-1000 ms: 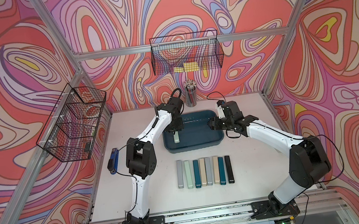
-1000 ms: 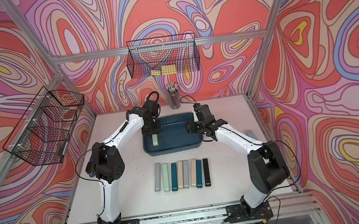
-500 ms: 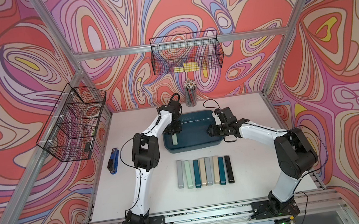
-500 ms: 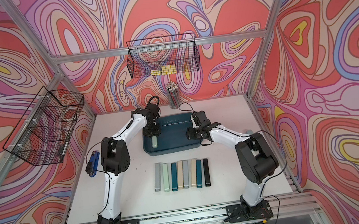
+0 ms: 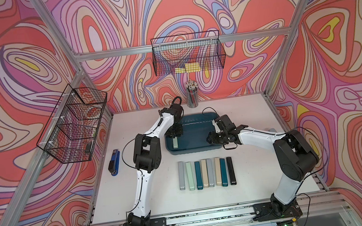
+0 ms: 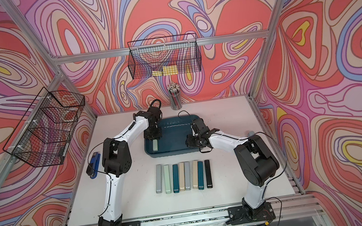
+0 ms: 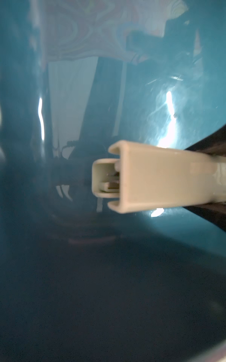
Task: Put the pruning pliers into the storage box
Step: Place the pruning pliers in the storage box.
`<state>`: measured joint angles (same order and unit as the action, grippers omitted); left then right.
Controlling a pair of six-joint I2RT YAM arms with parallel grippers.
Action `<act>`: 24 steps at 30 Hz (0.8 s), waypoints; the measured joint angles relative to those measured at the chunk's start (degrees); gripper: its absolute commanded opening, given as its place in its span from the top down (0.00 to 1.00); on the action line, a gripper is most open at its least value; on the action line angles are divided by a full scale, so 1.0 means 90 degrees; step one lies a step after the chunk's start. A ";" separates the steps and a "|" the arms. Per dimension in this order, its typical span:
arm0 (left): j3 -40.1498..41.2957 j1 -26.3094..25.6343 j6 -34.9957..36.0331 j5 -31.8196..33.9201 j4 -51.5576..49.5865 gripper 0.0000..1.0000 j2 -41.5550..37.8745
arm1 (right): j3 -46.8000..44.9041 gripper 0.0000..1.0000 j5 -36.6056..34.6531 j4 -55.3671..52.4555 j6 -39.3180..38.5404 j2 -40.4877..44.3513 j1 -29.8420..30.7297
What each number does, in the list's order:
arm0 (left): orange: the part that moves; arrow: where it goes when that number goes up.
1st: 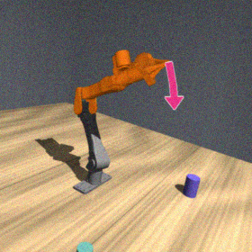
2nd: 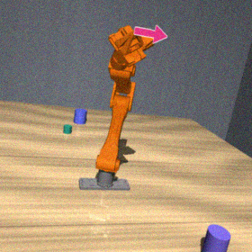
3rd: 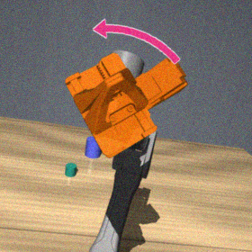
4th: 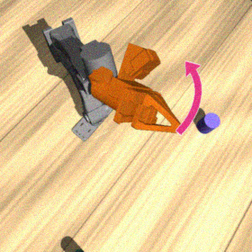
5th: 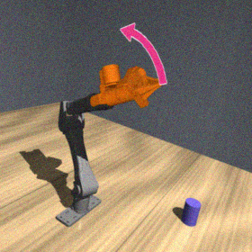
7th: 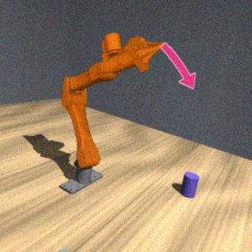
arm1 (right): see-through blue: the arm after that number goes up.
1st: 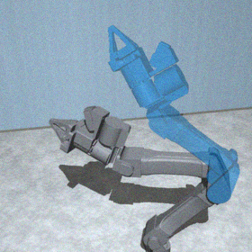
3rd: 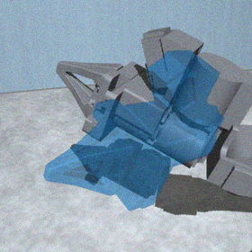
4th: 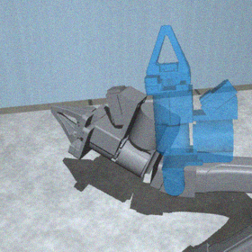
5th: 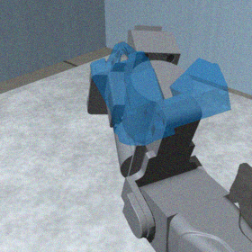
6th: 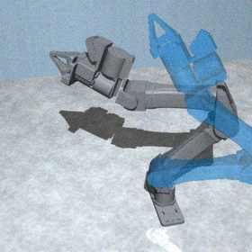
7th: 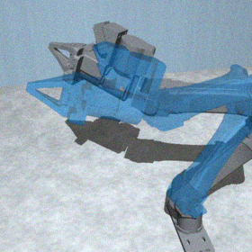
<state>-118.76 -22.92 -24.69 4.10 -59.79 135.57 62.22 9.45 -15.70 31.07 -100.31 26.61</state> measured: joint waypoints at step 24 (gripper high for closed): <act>0.0007 0.0017 0.0039 -0.0007 0.0078 0.41 -0.0362 | 0.0828 0.46 -0.0692 -0.0704 -0.0355 0.0000 0.0095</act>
<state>-118.69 -22.76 -24.34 4.03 -59.09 132.31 69.67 3.22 -22.04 27.88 -100.31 27.46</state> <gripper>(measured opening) 0.558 0.539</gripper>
